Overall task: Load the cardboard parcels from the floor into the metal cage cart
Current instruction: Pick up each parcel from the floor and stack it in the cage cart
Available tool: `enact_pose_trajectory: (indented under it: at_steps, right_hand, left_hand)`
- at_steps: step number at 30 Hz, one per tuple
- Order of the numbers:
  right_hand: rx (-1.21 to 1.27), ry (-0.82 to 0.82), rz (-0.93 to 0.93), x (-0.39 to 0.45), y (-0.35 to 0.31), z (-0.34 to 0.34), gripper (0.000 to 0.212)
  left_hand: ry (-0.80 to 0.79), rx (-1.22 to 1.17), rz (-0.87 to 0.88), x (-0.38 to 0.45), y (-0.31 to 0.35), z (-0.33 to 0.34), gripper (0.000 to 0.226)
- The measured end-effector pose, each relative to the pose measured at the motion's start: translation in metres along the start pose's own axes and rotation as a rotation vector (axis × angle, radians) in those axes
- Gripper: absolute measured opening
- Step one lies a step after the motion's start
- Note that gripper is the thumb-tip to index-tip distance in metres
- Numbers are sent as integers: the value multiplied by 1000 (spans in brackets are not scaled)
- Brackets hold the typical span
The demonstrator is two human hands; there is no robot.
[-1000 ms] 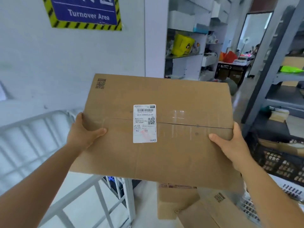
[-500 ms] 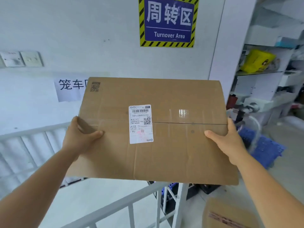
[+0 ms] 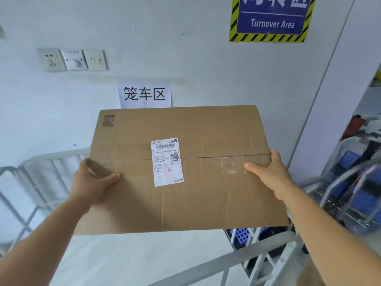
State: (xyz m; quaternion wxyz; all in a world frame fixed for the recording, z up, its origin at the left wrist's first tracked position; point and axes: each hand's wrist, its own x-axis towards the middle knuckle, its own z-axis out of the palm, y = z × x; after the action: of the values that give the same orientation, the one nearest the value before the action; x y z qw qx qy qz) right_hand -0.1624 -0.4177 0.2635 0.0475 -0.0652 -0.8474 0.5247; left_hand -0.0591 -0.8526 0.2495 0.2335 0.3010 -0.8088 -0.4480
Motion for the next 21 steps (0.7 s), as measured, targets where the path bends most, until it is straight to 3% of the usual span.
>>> enact_pose_trajectory:
  at_steps: [6, 11, 17, 21]
  right_hand:
    - [-59, -125, 70, 35, 14, 58, 80]
    - [-90, -220, 118, 72, 36, 96, 68]
    - [-150, -345, 217, 136, 71, 134, 91]
    - [-182, -391, 264, 178, 92, 154, 84]
  left_hand:
    - [-8, 67, -123, 26, -46, 3, 102]
    - [-41, 127, -238, 46, -78, 27, 92]
    - [-94, 184, -376, 72, -100, 82, 87]
    - [-98, 217, -435, 88, -112, 122, 80]
